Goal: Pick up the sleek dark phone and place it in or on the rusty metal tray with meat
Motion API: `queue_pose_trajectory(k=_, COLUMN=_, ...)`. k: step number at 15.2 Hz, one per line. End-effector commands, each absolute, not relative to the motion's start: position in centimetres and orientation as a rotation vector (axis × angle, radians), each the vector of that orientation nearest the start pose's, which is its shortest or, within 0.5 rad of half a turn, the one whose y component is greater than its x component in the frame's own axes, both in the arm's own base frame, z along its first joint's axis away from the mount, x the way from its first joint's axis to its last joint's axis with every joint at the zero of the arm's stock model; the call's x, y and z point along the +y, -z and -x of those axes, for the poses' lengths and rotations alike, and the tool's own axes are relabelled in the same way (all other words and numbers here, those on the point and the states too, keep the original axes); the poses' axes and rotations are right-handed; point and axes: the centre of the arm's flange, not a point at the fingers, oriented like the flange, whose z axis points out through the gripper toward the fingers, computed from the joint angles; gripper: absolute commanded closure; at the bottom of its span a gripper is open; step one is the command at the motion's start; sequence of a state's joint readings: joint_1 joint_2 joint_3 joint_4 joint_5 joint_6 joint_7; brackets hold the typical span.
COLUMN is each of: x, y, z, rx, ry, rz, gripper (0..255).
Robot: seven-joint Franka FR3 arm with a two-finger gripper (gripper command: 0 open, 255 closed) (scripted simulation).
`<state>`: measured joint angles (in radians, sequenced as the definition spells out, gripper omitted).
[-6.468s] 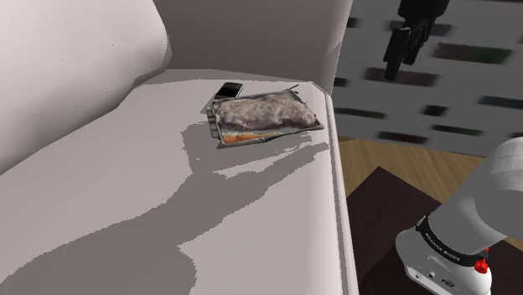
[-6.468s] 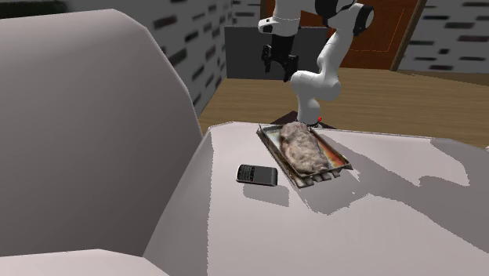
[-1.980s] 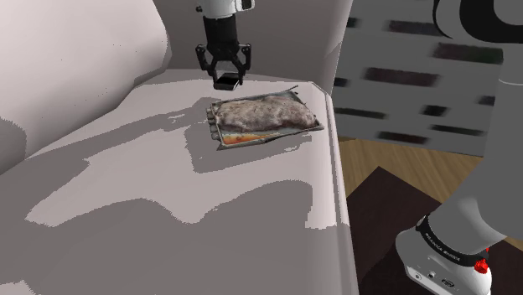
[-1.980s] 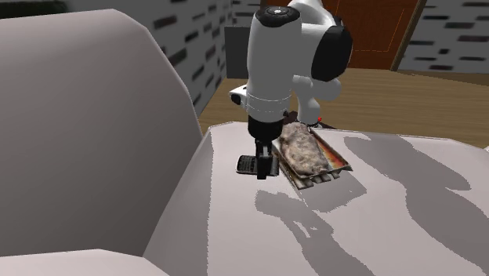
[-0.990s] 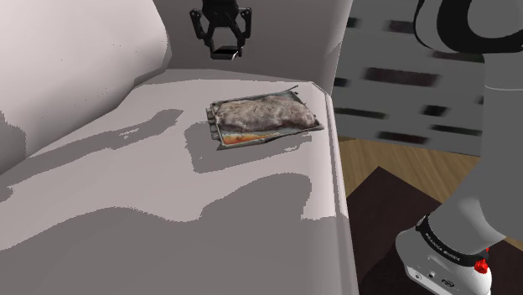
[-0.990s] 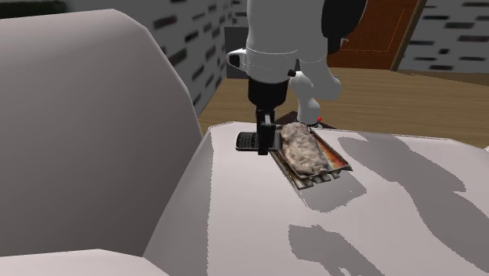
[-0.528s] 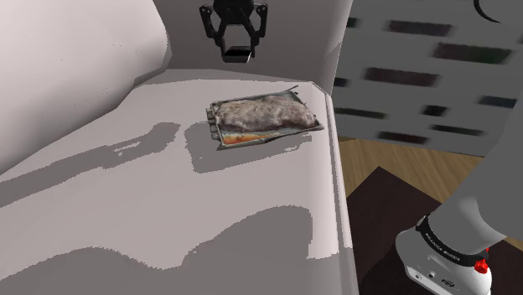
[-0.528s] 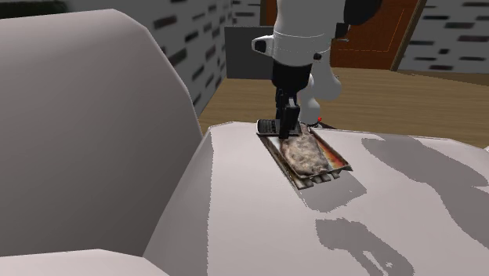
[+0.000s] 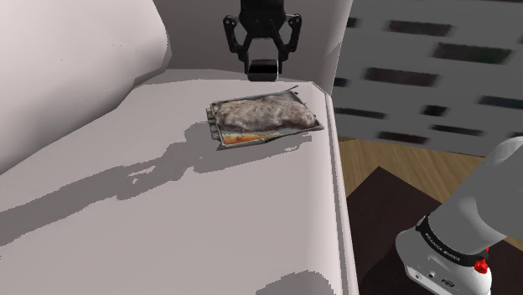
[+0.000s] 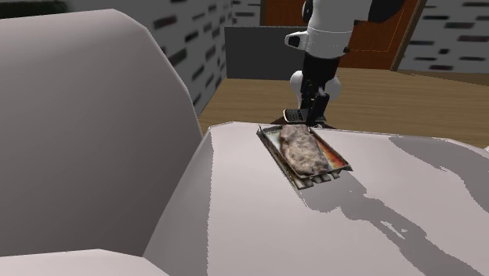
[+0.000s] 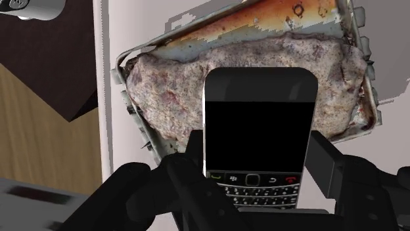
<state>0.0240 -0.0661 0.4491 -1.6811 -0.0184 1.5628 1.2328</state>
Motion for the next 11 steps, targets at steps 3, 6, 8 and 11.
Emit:
queue_pose_trajectory(k=3, x=24.8, y=-58.7, z=-46.6, rx=1.197, ry=-0.006, rz=2.986, gripper=255)
queue_pose_trajectory(k=6, x=24.8, y=-57.1, z=-46.6, rx=1.197, ry=-0.006, rz=2.986, gripper=255)
queue_pose_trajectory(k=8, x=24.8, y=-56.1, z=-46.6, rx=1.197, ry=-0.006, rz=2.986, gripper=255)
queue_pose_trajectory(k=11, x=24.8, y=-54.5, z=-46.6, rx=1.197, ry=-0.006, rz=2.986, gripper=255)
